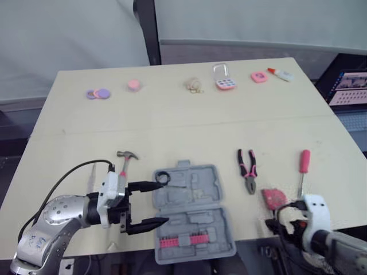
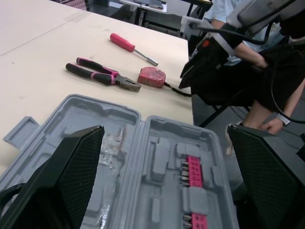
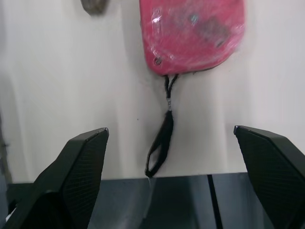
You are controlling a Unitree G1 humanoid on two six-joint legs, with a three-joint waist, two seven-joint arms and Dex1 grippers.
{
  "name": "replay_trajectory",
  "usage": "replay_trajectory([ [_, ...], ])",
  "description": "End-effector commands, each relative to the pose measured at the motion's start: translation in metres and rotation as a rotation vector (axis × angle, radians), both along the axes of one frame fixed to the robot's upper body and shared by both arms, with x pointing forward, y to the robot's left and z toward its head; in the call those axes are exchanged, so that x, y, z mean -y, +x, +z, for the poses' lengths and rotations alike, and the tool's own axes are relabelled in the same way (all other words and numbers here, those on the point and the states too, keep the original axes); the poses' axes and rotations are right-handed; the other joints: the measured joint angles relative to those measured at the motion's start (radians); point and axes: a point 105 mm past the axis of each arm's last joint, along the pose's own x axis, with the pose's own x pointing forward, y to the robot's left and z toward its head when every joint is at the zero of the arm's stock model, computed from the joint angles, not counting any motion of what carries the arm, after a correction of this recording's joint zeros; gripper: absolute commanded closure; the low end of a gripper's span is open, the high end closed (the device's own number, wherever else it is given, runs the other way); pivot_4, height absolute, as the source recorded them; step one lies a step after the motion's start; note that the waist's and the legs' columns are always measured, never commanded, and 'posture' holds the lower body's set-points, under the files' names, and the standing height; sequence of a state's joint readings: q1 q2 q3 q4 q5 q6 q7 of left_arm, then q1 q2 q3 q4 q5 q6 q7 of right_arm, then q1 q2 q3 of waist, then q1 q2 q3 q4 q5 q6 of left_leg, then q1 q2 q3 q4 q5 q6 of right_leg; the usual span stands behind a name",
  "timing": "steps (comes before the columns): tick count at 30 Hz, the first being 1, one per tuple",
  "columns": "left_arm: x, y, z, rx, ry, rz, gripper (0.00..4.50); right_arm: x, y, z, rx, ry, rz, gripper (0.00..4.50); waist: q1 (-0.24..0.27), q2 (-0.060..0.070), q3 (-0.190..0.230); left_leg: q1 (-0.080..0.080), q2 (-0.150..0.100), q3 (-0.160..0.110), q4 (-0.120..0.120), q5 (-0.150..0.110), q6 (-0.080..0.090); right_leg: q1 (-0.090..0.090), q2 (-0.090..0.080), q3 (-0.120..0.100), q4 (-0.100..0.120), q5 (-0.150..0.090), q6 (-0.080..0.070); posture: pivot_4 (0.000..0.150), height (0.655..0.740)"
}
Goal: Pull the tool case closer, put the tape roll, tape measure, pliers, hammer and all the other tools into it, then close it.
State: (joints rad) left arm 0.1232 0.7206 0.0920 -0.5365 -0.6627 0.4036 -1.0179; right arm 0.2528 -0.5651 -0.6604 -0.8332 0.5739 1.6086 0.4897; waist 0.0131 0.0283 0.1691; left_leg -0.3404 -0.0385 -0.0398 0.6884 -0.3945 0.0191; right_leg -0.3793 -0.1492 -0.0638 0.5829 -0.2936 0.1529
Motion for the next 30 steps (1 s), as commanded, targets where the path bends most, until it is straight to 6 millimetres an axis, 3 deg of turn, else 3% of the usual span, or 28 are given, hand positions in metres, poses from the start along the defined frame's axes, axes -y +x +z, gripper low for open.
replay_trajectory([
  [1, 0.009, -0.007, 0.006, 0.003, -0.027, -0.063, 0.0, 0.001, -0.001, 0.03, 0.075, 0.018, 0.13, 0.04, 0.0, -0.002, 0.001, 0.0, 0.0, 0.0, 0.0, 0.0, 0.0, 0.001, 0.001, 0.0, -0.001, 0.0, 0.0, 0.15, 0.74],
  [6, 0.005, -0.006, 0.002, 0.013, 0.014, -0.088, 0.0, 0.017, 0.013, 0.051, 0.203, -0.049, 0.249, 0.04, 0.008, -0.004, 0.003, 0.001, 0.002, 0.002, 0.0, 0.002, 0.0, 0.001, 0.001, 0.0, -0.001, 0.0, 0.0, 0.15, 0.74],
  [12, -0.018, 0.006, 0.007, 0.033, 0.039, -0.016, 0.0, 0.01, 0.024, 0.059, 0.316, -0.1, 0.549, 0.04, 0.01, -0.006, 0.005, 0.002, 0.002, 0.002, 0.0, 0.002, 0.0, 0.002, 0.001, 0.0, -0.001, 0.0, 0.001, 0.15, 0.74],
  [21, -0.037, 0.009, 0.019, 0.039, 0.057, 0.057, 0.0, 0.005, 0.04, 0.04, 0.259, -0.155, 1.006, 0.04, 0.008, -0.011, 0.013, 0.003, 0.006, 0.003, 0.0, 0.002, 0.0, 0.002, 0.001, -0.001, -0.002, 0.0, 0.001, 0.15, 0.74],
  [30, -0.048, 0.001, 0.027, 0.059, 0.102, 0.092, 0.0, 0.019, 0.072, 0.011, 0.211, -0.245, 1.125, 0.04, 0.006, -0.01, 0.017, 0.003, 0.008, 0.004, 0.001, 0.003, -0.002, 0.002, 0.0, -0.003, -0.002, 0.0, 0.001, 0.15, 0.74],
])
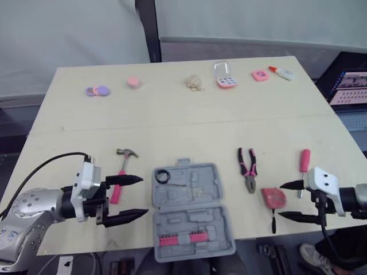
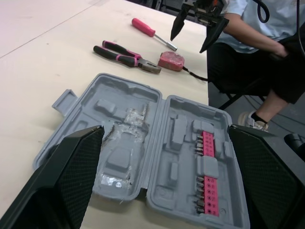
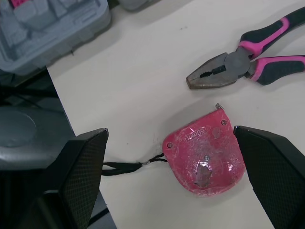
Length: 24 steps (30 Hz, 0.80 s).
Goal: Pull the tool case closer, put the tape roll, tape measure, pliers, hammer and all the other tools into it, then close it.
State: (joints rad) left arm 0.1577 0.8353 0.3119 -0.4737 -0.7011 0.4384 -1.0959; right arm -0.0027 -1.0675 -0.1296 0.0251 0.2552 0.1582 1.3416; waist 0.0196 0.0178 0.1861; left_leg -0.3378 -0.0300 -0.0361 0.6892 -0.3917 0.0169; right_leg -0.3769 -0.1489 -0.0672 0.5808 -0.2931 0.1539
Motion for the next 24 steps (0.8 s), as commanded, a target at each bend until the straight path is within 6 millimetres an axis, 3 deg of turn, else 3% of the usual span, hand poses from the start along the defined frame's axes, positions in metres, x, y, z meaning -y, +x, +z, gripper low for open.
replay_trajectory([
  [1, 0.001, -0.007, 0.011, 0.041, 0.009, -0.012, 0.0, 0.005, 0.006, -0.009, 0.007, -0.046, 0.036, 0.04, 0.0, 0.0, 0.0, 0.0, 0.0, 0.0, 0.0, 0.0, 0.0, 0.0, 0.0, 0.0, 0.0, 0.0, 0.0, 0.15, 0.74],
  [24, -0.002, -0.027, 0.006, 0.02, 0.013, 0.05, 0.0, 0.013, 0.032, -0.027, 0.044, -0.149, 0.137, 0.04, -0.008, 0.001, 0.001, 0.0, 0.002, 0.0, 0.001, 0.0, -0.002, 0.0, 0.0, -0.002, 0.0, 0.0, 0.0, 0.15, 0.74],
])
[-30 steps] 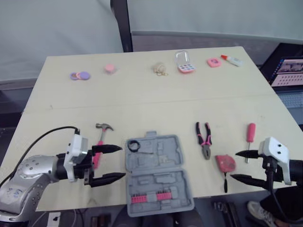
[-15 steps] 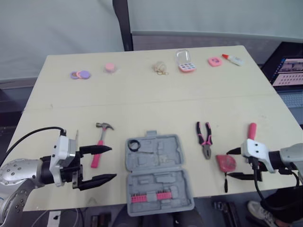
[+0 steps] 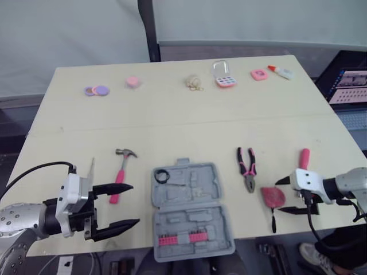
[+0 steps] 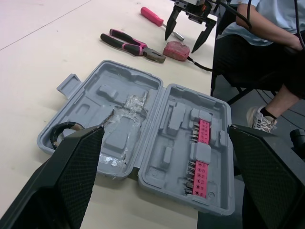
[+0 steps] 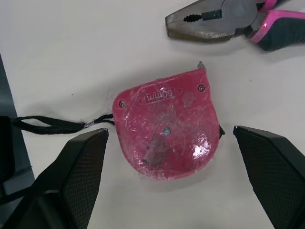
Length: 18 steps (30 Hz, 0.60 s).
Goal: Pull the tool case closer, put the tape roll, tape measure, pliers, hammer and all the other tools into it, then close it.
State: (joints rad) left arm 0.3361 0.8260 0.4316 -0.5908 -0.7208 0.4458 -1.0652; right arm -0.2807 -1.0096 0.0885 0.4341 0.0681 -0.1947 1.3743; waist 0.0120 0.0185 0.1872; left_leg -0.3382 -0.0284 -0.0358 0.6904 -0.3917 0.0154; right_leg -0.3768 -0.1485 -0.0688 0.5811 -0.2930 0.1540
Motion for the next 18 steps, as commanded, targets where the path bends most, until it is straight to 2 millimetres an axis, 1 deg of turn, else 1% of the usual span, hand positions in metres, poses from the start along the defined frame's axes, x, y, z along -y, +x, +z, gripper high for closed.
replay_trajectory([
  [1, 0.0052, -0.0045, 0.0074, 0.035, -0.013, -0.013, 0.0, -0.0009, 0.0025, -0.0008, 0.005, -0.004, 0.01, 0.04, -0.001, 0.0, 0.0, 0.0, 0.0, 0.0, 0.0, 0.0, 0.0, 0.0, 0.0, 0.0, 0.0, 0.0, 0.0, 0.15, 0.74],
  [10, 0.0051, -0.0085, 0.0086, 0.035, -0.01, -0.005, 0.0, -0.0017, 0.0065, -0.0035, 0.009, -0.005, 0.012, 0.04, -0.007, 0.0, 0.0, 0.0, 0.0, 0.0, 0.0, 0.0, 0.0, 0.0, 0.0, -0.001, 0.0, 0.0, 0.0, 0.15, 0.74],
  [16, 0.0024, -0.0117, 0.0087, 0.027, -0.001, -0.006, 0.0, -0.0009, 0.0075, -0.0012, 0.019, -0.001, 0.016, 0.04, -0.014, 0.0, 0.0, 0.0, 0.001, 0.0, 0.0, 0.0, 0.0, 0.0, 0.0, -0.001, 0.0, 0.0, 0.0, 0.15, 0.74],
  [18, 0.0022, -0.0116, 0.0091, 0.027, 0.0, -0.006, 0.0, -0.0009, 0.0077, -0.0001, 0.024, 0.0, 0.021, 0.55, -0.014, 0.0, 0.0, 0.0, 0.001, 0.0, 0.0, 0.0, 0.0, 0.0, 0.0, -0.002, 0.0, 0.0, 0.0, 0.15, 0.74],
])
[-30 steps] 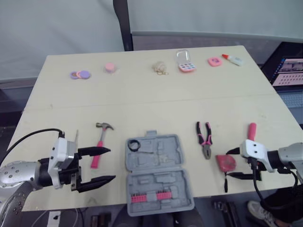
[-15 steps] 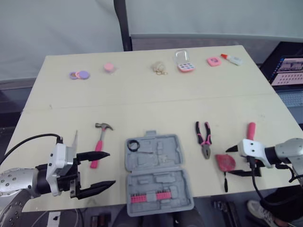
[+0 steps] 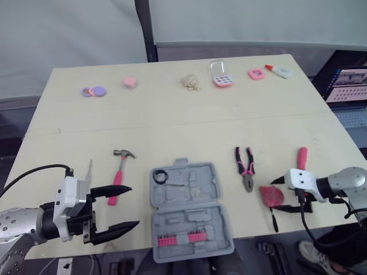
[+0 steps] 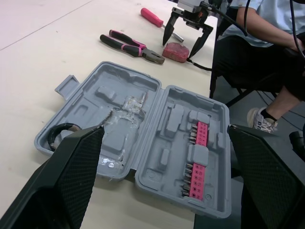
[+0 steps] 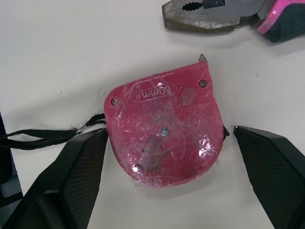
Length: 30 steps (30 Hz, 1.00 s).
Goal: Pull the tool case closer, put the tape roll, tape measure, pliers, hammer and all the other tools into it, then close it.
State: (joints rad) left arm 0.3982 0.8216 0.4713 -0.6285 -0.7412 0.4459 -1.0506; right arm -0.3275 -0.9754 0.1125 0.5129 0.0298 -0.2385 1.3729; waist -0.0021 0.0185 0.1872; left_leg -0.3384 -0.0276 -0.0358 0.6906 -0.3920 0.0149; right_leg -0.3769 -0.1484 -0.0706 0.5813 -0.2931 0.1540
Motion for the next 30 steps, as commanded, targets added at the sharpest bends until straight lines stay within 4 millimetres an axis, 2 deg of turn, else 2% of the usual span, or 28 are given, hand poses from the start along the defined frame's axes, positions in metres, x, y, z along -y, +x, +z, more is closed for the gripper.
replay_trajectory([
  [1, 0.004, -0.003, 0.009, 0.034, 0.002, -0.027, 0.0, 0.0, 0.002, 0.008, 0.029, 0.008, 0.017, 0.85, 0.001, 0.0, 0.0, 0.0, 0.0, 0.0, 0.0, 0.0, 0.0, 0.0, 0.0, 0.0, 0.0, 0.0, 0.0, 0.15, 0.74],
  [2, 0.004, -0.003, 0.009, 0.035, 0.001, -0.027, 0.0, -0.001, 0.002, 0.008, 0.031, 0.01, 0.019, 1.28, 0.001, 0.0, 0.0, 0.0, 0.0, 0.0, 0.0, 0.0, 0.0, 0.0, 0.0, 0.0, 0.0, 0.0, 0.0, 0.15, 0.74],
  [3, 0.005, -0.003, 0.009, 0.036, 0.0, -0.027, 0.0, -0.001, 0.002, 0.008, 0.032, 0.012, 0.021, 1.45, 0.001, 0.0, 0.0, 0.0, 0.0, 0.0, 0.0, 0.0, 0.0, 0.0, 0.0, 0.0, 0.0, 0.0, 0.0, 0.15, 0.74],
  [15, 0.012, -0.002, 0.008, 0.034, -0.007, -0.028, 0.0, 0.004, 0.004, 0.013, 0.034, -0.006, -0.009, 1.45, 0.001, 0.0, 0.0, 0.0, 0.0, 0.0, 0.0, 0.0, 0.0, 0.0, 0.0, 0.0, 0.0, 0.0, 0.0, 0.15, 0.74],
  [23, 0.013, 0.004, 0.001, 0.029, -0.037, -0.043, 0.0, 0.01, -0.008, 0.053, 0.021, -0.049, -0.062, 1.45, 0.002, 0.001, 0.001, 0.0, 0.0, 0.0, 0.001, 0.0, 0.0, 0.0, 0.0, 0.0, 0.001, 0.0, 0.0, 0.15, 0.74],
  [27, 0.01, 0.01, -0.009, 0.046, -0.04, -0.078, 0.0, -0.003, -0.013, 0.079, 0.005, -0.052, -0.095, 1.45, 0.003, 0.002, 0.001, 0.0, 0.001, 0.0, 0.001, -0.001, -0.001, 0.0, 0.001, -0.001, 0.001, 0.0, 0.0, 0.15, 0.74],
  [30, 0.005, 0.017, -0.015, 0.082, -0.045, -0.08, 0.0, -0.014, -0.015, 0.089, -0.021, -0.086, -0.124, 1.45, 0.003, 0.002, 0.001, -0.001, 0.001, 0.0, 0.002, -0.001, -0.001, 0.0, 0.001, -0.002, 0.001, 0.0, 0.0, 0.15, 0.74],
])
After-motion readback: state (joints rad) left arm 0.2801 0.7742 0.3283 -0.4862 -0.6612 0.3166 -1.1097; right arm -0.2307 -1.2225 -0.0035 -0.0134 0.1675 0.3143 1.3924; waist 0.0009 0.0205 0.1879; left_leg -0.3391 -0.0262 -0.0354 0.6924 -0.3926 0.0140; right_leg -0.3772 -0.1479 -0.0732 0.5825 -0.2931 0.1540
